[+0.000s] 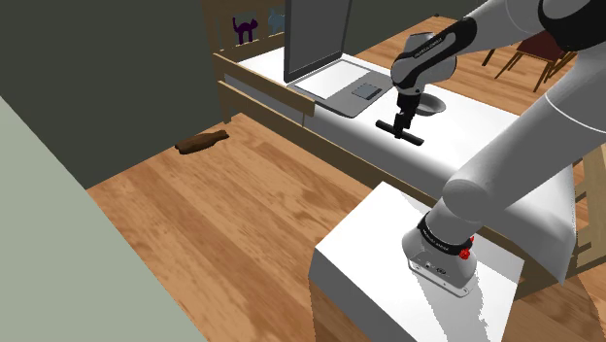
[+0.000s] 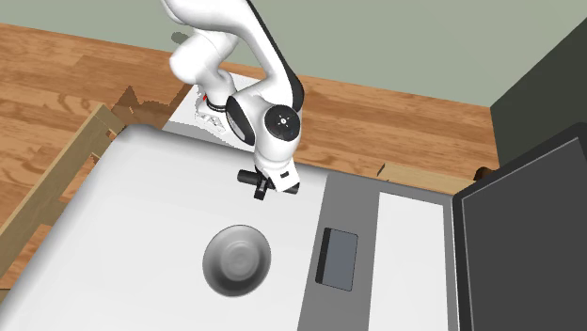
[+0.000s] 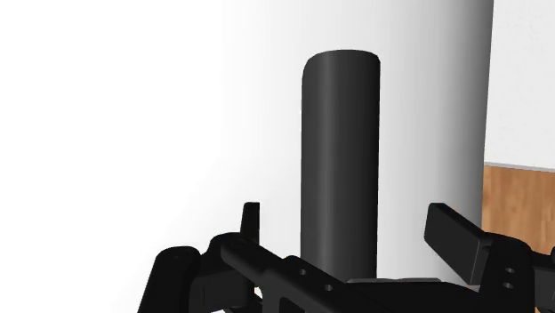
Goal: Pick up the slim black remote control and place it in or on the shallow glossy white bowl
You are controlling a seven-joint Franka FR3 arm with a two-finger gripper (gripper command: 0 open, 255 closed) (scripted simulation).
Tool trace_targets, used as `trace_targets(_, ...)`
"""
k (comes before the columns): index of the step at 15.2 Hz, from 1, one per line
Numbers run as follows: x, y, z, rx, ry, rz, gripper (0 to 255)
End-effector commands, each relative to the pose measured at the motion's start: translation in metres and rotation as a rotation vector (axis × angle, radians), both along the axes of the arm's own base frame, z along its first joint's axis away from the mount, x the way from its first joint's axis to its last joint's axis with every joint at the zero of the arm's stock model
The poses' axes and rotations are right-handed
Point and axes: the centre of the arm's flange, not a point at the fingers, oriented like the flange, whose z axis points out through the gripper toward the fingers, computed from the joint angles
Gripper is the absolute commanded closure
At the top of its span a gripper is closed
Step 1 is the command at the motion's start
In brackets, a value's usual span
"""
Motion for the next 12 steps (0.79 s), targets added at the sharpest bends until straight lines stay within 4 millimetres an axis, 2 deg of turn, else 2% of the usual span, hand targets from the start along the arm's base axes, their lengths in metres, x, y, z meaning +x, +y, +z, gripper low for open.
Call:
trace_targets(1, 0.0000, -0.0001, -0.0002, 0.000, 0.000, 0.000, 0)
trace_targets(3, 0.0000, 0.0000, -0.0002, 0.000, 0.000, 0.000, 0)
trace_targets(4, 0.0000, 0.0000, -0.0002, 0.000, 0.000, 0.000, 255)
trace_targets(12, 0.0020, 0.0003, 0.0019, 0.000, 0.000, 0.000, 255)
